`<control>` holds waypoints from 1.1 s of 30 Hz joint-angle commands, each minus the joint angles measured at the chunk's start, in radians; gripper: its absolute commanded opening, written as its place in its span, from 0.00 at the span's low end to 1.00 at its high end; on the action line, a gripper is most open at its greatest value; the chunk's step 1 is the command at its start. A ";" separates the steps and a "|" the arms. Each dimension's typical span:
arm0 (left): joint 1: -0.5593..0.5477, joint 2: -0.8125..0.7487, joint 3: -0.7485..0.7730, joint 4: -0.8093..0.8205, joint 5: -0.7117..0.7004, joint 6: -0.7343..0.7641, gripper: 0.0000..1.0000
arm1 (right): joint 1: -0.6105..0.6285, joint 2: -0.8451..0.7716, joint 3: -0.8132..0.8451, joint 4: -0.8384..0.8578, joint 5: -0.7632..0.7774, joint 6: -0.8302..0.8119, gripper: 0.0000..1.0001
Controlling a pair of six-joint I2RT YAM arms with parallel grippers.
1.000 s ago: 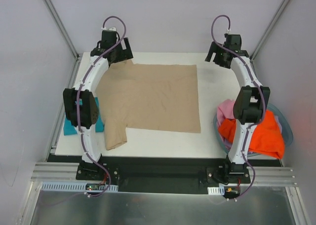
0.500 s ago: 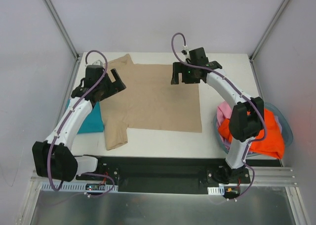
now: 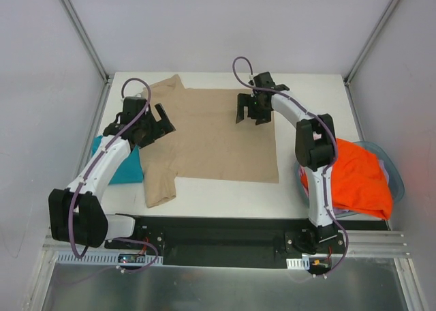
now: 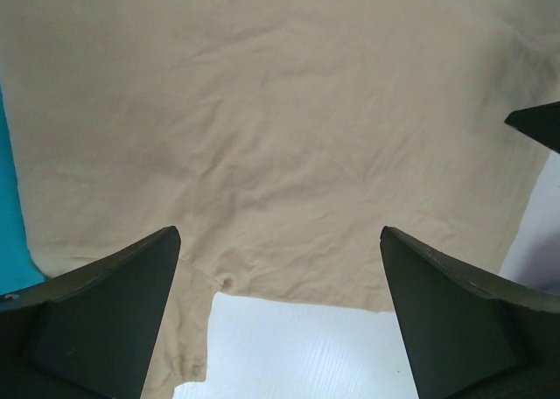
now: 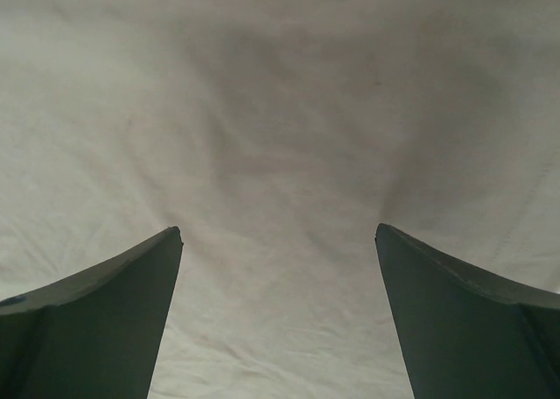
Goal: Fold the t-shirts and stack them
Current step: Flatten out the tshirt
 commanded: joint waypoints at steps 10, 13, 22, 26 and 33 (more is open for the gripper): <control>0.000 0.276 0.199 0.007 -0.002 0.030 0.99 | -0.247 0.025 -0.006 -0.020 -0.112 0.111 0.97; 0.000 0.322 0.228 -0.005 -0.011 0.035 0.99 | -0.270 0.042 0.026 -0.032 -0.134 0.079 0.97; 0.001 0.373 0.284 -0.025 -0.002 0.048 0.99 | -0.280 0.079 0.115 -0.086 -0.037 0.110 0.97; 0.004 0.368 0.276 -0.034 -0.035 0.064 0.99 | -0.349 0.077 0.057 -0.090 -0.004 0.162 0.97; 0.006 0.378 0.280 -0.059 -0.049 0.067 0.99 | -0.432 0.073 0.086 -0.110 0.044 0.171 0.97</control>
